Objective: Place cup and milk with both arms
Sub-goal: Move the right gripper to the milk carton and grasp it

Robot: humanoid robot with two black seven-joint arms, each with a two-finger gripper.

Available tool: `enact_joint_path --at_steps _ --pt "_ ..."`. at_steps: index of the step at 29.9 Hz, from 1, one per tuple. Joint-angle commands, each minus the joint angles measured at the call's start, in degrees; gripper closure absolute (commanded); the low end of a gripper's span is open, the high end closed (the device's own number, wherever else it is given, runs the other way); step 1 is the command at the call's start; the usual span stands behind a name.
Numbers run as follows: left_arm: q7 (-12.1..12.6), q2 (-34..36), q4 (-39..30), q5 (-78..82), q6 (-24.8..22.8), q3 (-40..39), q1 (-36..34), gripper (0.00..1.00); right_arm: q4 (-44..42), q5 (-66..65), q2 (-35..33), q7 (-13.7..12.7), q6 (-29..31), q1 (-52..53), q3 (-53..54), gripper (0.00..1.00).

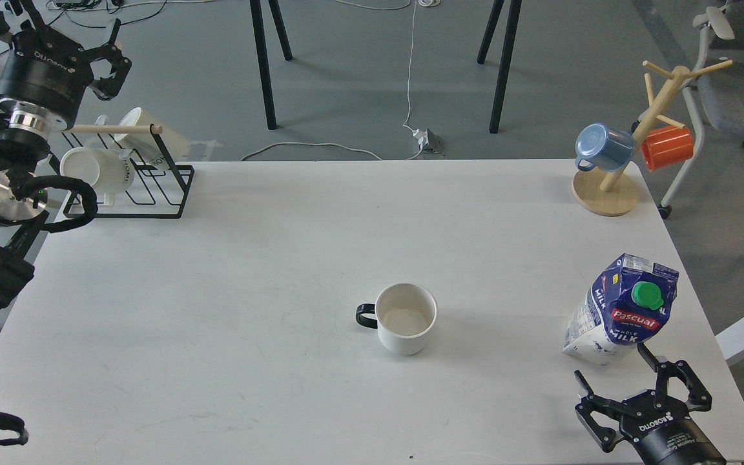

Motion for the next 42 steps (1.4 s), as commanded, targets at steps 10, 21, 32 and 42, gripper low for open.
enact_joint_path --at_steps 10,21,32,42 --pt "0.23 0.34 0.00 0.04 0.10 0.76 0.52 0.01 -0.42 0.01 0.17 0.00 0.00 -2.59 3.70 0.01" --pt "0.23 0.43 0.00 0.04 0.10 0.76 1.14 0.01 -0.07 0.01 2.45 0.00 0.00 -1.45 4.15 0.01" --pt "0.32 0.43 0.00 0.04 0.10 0.85 1.14 0.01 -0.34 0.28 7.28 0.00 0.00 0.92 6.78 0.01" --pt "0.32 0.52 0.09 0.13 0.10 0.85 1.58 0.01 -0.86 0.81 8.70 0.44 0.00 2.68 10.91 0.01"
